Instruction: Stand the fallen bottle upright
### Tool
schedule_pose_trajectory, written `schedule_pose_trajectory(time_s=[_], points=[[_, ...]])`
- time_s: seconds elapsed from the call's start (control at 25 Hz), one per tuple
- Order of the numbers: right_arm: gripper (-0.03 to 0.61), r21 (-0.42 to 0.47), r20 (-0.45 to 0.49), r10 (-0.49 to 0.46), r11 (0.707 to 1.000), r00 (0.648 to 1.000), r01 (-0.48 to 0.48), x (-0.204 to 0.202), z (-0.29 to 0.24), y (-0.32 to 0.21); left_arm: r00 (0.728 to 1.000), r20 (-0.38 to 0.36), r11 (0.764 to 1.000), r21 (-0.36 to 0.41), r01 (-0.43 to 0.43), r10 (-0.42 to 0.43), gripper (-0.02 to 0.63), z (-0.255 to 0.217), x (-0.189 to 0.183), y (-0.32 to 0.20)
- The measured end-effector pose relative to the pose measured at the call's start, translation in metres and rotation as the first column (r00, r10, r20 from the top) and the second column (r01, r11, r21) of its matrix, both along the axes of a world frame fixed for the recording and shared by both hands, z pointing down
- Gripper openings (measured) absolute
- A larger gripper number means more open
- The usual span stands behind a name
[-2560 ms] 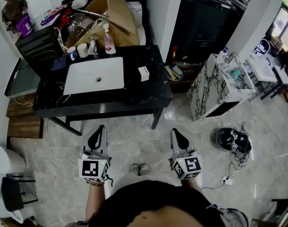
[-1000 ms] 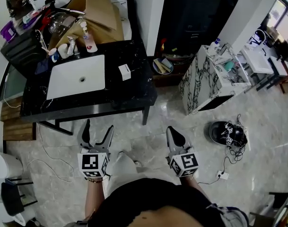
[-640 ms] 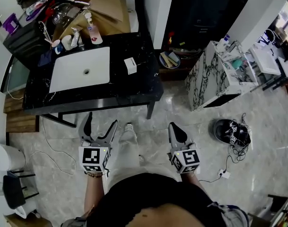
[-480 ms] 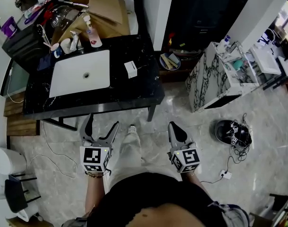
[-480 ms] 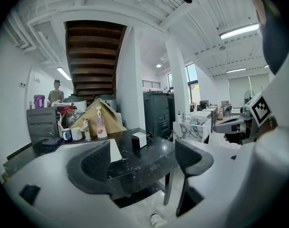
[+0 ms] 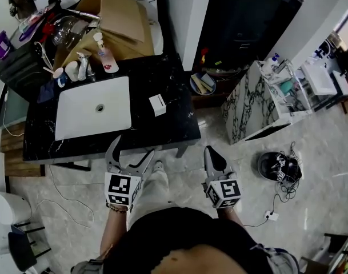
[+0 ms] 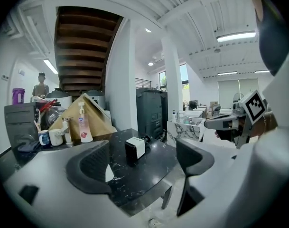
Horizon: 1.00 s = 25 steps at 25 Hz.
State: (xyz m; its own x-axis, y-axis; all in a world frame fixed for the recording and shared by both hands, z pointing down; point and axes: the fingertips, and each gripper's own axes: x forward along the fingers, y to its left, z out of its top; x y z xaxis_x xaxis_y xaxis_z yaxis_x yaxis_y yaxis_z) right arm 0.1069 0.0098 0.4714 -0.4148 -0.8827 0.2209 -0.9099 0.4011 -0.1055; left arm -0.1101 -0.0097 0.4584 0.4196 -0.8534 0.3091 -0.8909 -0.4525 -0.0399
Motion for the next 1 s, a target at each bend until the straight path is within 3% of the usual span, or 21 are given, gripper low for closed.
schedule_pose_trajectory(time_s=[0.2,0.64,1.0], points=[[0.005,-0.009,0.0,0.017,1.0,1.0,-0.017,-0.011,-0.001,-0.048,0.996,-0.051,0.996,-0.052,-0.073,0.071,0.42,0.004,0.012,-0.047],[0.005,0.026,0.005,0.055,0.998,0.998,-0.055,-0.033,-0.018,-0.157,0.972,0.008,0.968,-0.087,-0.234,0.236,0.42,0.014,0.035,-0.14],[0.005,-0.001,0.04,0.079,0.997,0.996,-0.079,-0.042,-0.009,-0.191,0.947,0.024,0.939,-0.14,-0.313,0.32,0.42,0.029,0.044,-0.179]])
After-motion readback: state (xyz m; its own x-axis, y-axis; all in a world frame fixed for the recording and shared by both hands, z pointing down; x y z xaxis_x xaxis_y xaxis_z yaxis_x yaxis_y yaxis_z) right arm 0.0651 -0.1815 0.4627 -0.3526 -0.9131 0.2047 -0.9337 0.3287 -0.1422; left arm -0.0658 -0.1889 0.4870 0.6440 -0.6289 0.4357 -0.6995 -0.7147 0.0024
